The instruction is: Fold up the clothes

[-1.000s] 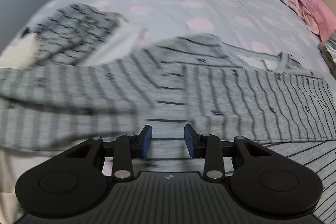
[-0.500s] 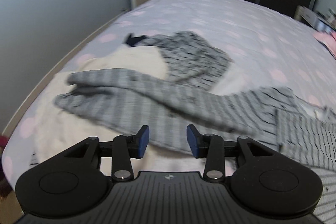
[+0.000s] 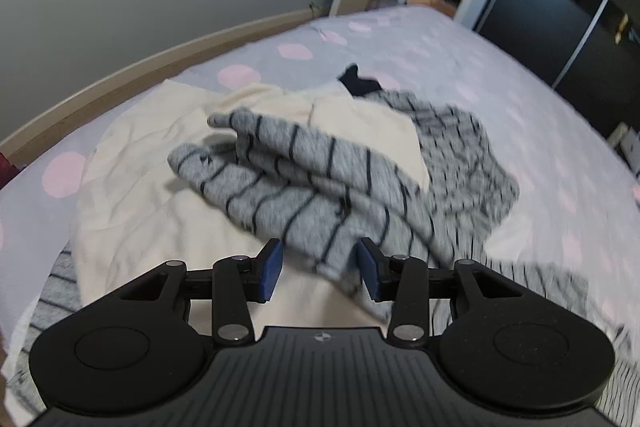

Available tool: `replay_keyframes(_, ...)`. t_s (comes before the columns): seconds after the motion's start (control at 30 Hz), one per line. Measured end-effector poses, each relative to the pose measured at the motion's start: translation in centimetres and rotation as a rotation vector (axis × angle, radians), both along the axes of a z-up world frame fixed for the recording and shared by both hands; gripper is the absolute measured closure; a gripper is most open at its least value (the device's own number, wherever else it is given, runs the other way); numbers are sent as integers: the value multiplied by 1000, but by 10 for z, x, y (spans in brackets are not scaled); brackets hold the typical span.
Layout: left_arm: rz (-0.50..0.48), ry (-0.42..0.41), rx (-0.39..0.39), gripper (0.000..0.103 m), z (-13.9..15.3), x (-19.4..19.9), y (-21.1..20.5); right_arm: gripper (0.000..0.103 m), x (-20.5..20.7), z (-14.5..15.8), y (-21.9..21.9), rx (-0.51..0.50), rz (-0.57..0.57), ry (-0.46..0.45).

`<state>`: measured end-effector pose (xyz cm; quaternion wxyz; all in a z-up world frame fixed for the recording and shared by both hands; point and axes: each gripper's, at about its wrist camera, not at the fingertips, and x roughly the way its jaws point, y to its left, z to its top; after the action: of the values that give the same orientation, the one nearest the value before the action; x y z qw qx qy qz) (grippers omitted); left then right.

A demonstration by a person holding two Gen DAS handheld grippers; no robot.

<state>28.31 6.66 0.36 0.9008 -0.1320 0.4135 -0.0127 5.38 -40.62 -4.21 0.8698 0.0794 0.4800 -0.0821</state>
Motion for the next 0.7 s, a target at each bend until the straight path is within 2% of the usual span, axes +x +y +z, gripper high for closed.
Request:
replay_keyframes(0.03, 8, -5, -7, 65, 0, 1, 0, 58, 2, -1, 3, -10, 12, 0)
replay_keyframes(0.07, 14, -9, -14, 75, 1, 2, 0, 58, 3, -1, 6, -22, 25, -1)
replay_keyframes(0.17, 14, -61, 38, 99, 10, -4, -10, 58, 4, -2, 13, -49, 54, -2)
replay_keyframes(0.23, -5, -105, 55, 103, 16, -10, -18, 58, 5, -2, 15, -61, 67, -2)
replay_keyframes(0.33, -9, -142, 86, 103, 26, -19, -29, 58, 4, -2, 14, -64, 66, -2)
replay_keyframes(0.4, 6, -119, 69, 103, 26, -19, -27, 58, 3, -2, 11, -61, 59, -2)
replay_keyframes(0.43, 21, -94, 43, 101, 24, -18, -22, 58, 2, -2, 10, -57, 57, -4)
replay_keyframes(0.47, 35, -69, 17, 89, 22, -16, -18, 58, 1, -2, 9, -53, 56, -7)
replay_keyframes(0.57, 121, -10, -84, 68, 9, -13, 3, 58, -1, -3, 6, -50, 53, -7)
replay_keyframes(0.7, 218, 60, -238, 64, -11, -8, 25, 58, -2, -5, 4, -50, 49, -5)
